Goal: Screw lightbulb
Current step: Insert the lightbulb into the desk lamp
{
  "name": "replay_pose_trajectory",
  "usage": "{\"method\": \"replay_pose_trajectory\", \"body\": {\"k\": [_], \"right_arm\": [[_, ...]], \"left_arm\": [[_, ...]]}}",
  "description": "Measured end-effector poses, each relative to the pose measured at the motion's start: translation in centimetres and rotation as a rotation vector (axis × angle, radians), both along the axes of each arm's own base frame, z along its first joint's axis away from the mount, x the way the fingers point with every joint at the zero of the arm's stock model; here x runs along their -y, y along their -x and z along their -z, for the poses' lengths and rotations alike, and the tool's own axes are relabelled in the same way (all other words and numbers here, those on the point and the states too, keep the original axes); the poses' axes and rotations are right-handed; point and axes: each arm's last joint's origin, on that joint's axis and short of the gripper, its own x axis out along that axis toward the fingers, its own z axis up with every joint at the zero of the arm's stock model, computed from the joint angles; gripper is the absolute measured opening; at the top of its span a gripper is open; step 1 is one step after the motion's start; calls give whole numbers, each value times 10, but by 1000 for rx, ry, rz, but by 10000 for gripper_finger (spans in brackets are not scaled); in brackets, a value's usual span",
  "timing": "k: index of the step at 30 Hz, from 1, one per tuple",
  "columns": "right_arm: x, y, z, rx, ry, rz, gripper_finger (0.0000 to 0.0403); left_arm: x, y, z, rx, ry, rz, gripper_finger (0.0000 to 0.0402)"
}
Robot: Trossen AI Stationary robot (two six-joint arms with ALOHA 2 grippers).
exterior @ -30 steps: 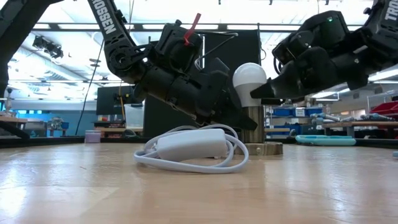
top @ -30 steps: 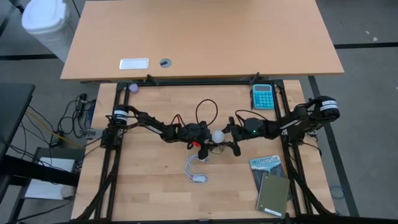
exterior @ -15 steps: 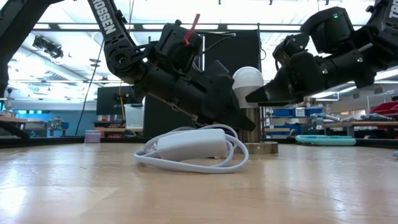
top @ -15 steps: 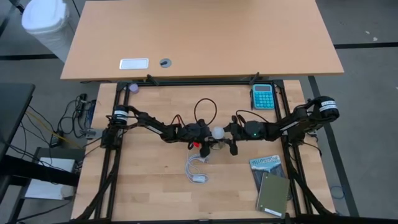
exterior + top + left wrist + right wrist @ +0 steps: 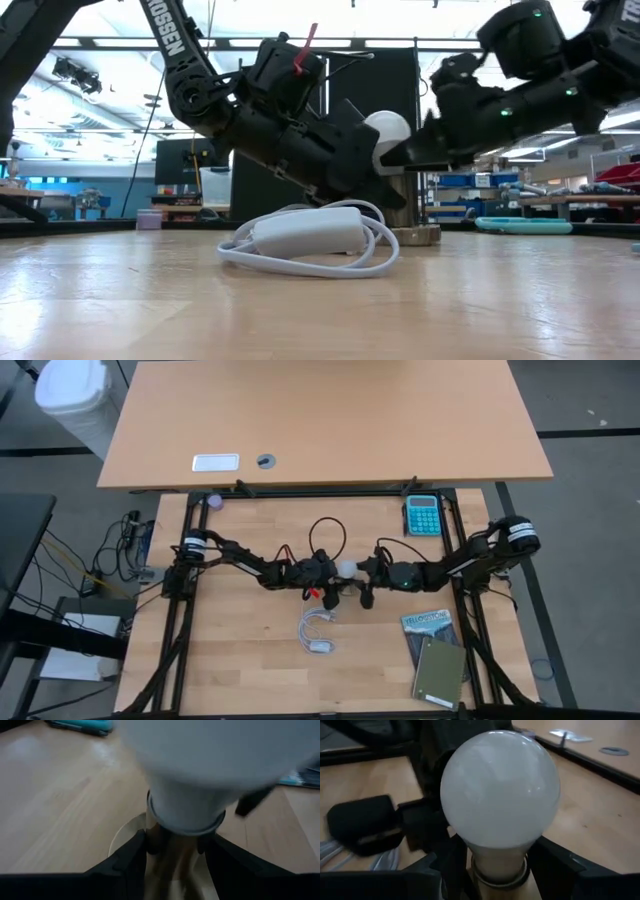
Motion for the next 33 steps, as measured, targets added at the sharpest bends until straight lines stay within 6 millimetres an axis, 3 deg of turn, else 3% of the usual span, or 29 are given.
{"method": "replay_pose_trajectory", "body": {"k": [5, 17, 24, 28, 33], "right_arm": [[-9, -15, 5, 7, 17, 110, 195], [-27, -10, 9, 41, -27, 286, 195], [-28, -17, 5, 1, 27, 262, 196], [-29, -17, 5, -4, 31, 235, 217], [-28, -8, 4, -19, 34, 166, 271]], "left_arm": [[1, 1, 0, -9, -6, -37, 188], [8, 0, 0, 5, -37, -74, 188], [7, 0, -1, 8, -40, -86, 188], [7, 0, -1, 5, -40, -84, 188], [8, 0, 0, -8, -30, -60, 188]]}}
